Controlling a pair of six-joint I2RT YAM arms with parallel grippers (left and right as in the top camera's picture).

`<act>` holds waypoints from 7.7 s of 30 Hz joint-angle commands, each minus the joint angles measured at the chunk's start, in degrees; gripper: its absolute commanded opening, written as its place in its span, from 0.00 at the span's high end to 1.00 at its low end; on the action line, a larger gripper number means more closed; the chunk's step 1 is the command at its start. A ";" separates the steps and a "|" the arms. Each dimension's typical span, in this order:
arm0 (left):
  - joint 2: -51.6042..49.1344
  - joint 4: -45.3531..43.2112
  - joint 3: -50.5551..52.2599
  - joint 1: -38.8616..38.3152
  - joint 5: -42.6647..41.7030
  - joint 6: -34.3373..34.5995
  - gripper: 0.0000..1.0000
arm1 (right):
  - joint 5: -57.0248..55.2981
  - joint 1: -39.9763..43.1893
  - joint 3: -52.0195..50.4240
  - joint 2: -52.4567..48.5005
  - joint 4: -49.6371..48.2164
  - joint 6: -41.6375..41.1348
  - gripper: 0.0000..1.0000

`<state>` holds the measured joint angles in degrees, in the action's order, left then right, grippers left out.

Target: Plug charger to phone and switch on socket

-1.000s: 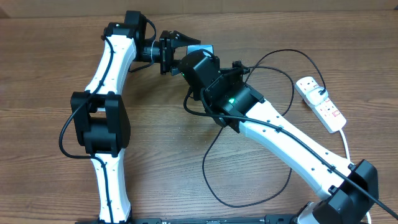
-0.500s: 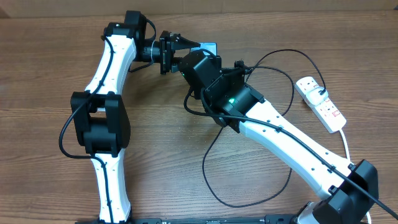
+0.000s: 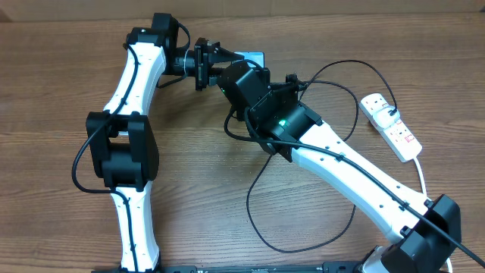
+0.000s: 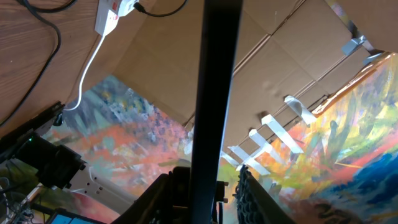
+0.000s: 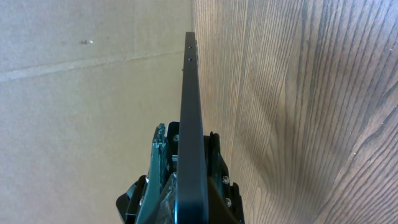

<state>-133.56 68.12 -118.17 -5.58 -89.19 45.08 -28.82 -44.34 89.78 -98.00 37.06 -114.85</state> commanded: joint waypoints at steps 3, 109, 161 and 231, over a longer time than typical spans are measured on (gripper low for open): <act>-0.15 0.17 -1.42 -0.07 -0.66 0.42 0.72 | -1.95 -0.17 0.46 2.62 -1.01 -0.63 0.96; 16.57 -5.11 -2.54 6.73 20.92 -31.85 0.96 | 28.74 18.49 0.17 -17.94 29.75 65.20 0.43; 16.57 -5.09 -2.54 6.73 21.18 -32.24 0.96 | 31.50 14.19 -6.58 -22.05 22.34 60.67 0.70; 16.57 -16.31 -2.54 5.68 14.34 -32.30 0.96 | 32.17 10.34 0.63 3.56 26.01 89.39 0.96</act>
<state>-118.19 52.25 -119.42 1.26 -71.29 14.48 2.98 -31.75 89.08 -97.47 63.59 -31.33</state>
